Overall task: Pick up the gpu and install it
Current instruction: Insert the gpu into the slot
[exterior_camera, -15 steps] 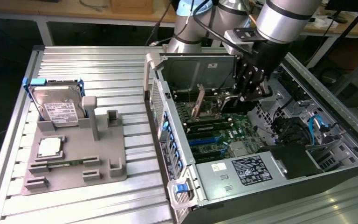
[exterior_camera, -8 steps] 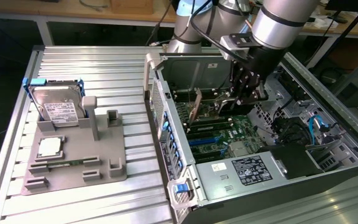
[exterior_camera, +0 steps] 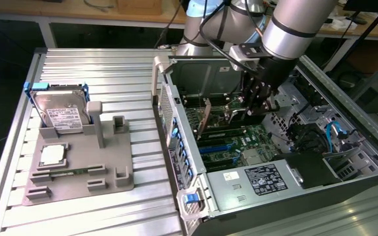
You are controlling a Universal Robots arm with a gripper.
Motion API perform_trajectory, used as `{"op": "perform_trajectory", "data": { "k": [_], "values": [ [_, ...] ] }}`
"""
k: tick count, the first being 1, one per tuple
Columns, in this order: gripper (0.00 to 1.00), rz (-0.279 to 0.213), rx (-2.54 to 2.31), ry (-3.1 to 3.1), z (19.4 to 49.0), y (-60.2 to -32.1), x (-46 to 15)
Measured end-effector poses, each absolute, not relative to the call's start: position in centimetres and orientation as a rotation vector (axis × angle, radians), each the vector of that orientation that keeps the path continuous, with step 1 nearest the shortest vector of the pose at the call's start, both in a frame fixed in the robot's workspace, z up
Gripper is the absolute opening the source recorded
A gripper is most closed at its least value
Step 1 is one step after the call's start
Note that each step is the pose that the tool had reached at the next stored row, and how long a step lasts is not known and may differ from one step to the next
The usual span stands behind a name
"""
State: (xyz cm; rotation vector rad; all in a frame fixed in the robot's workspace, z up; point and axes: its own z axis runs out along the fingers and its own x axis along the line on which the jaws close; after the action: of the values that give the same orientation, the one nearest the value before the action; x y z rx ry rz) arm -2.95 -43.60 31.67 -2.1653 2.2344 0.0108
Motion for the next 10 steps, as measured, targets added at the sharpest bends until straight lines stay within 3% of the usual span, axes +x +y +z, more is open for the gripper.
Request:
{"op": "perform_trajectory", "data": {
  "k": [10],
  "values": [
    [0.27, 0.01, -2.165, 2.235, 29.6, -43.7, -4.4]
  ]
}}
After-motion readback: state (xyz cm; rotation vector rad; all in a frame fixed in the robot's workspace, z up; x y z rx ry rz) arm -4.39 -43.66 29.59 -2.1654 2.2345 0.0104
